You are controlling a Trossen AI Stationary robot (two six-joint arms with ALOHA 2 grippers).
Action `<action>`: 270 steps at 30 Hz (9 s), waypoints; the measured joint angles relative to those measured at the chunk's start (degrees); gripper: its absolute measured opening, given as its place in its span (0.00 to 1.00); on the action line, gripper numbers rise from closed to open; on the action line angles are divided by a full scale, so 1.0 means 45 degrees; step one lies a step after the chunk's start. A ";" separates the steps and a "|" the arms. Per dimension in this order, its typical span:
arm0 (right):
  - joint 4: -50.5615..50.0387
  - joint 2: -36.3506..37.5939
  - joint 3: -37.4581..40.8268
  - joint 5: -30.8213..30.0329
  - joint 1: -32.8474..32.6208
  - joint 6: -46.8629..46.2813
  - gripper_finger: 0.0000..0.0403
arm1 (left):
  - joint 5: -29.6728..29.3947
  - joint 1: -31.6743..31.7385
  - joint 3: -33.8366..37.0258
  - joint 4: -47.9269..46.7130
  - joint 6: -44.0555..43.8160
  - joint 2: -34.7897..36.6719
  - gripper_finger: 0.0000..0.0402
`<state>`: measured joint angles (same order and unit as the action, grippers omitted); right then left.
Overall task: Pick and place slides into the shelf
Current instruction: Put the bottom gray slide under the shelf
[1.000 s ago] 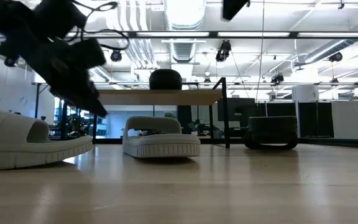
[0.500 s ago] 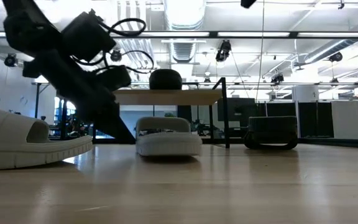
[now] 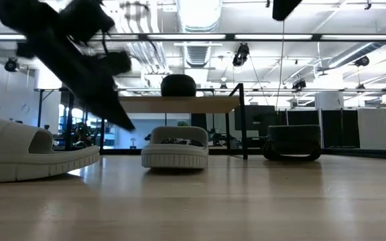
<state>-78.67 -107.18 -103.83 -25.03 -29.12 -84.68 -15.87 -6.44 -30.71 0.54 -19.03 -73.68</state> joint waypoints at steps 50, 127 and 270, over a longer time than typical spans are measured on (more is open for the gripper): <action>1.2555 -0.2958 0.4833 0.1197 0.4108 -0.0065 0.02 | 0.1362 -0.2738 0.0501 -0.5307 -0.2685 0.7569 0.00; 0.2869 0.3167 0.7699 0.0613 -0.3692 -1.0540 0.61 | -0.0182 -0.9164 -0.1594 -0.7651 -2.4380 0.2660 0.29; 0.2578 0.3055 0.8306 0.0649 -0.2769 -1.0037 0.61 | 0.1281 -0.3508 -0.1483 -1.2561 -0.6528 0.2431 0.00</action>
<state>-67.07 -93.43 -66.46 -22.11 -41.58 -129.84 -10.10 -22.23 -37.38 -55.99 -48.41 -62.74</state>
